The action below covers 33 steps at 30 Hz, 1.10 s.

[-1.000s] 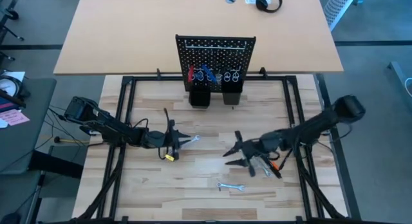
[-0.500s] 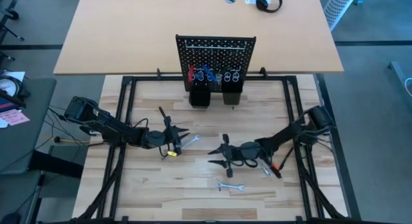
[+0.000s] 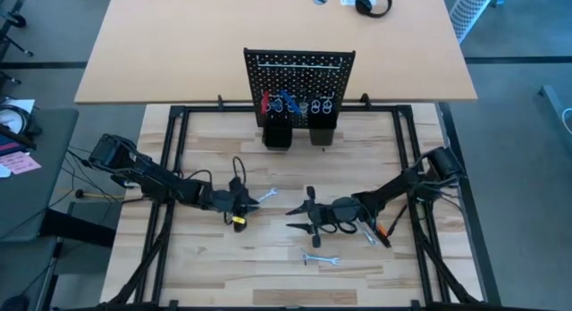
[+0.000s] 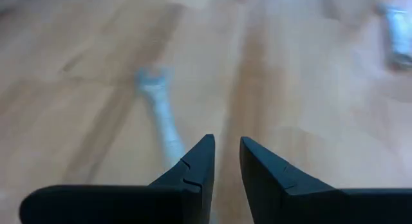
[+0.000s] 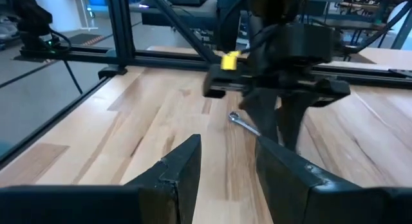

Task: Hang tools onto peg board
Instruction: Hang the wrench on the pegboard

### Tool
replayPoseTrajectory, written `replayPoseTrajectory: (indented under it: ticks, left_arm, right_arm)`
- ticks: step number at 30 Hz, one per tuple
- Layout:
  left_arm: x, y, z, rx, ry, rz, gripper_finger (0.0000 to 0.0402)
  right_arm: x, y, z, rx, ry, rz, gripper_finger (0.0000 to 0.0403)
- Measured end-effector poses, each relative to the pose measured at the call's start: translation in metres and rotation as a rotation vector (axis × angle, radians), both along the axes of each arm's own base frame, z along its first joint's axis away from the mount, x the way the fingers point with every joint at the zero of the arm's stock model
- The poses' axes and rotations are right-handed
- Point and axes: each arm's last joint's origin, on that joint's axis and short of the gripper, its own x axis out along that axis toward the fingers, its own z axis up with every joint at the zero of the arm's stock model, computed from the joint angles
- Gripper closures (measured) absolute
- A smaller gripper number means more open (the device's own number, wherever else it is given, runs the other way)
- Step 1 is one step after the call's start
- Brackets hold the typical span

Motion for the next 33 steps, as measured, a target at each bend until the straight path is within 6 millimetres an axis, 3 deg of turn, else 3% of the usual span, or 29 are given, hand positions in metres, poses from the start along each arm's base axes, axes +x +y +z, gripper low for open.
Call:
replayPoseTrajectory:
  ticks: [4,14,33]
  left_arm:
    - [0.001,0.005,0.001,0.012,-0.017,0.076,0.0323]
    - [-0.002,0.005,-0.003,0.075,0.046,0.036,0.0245]
    - [-0.006,0.006,-0.013,0.041,0.132,0.038,0.0270]
  right_arm:
    - [0.001,-0.003,-0.002,0.002,0.014,-0.008,0.0248]
    - [0.000,-0.003,-0.004,0.003,0.031,-0.010,0.0248]
    - [0.001,-0.005,-0.004,0.012,0.032,-0.017,0.0248]
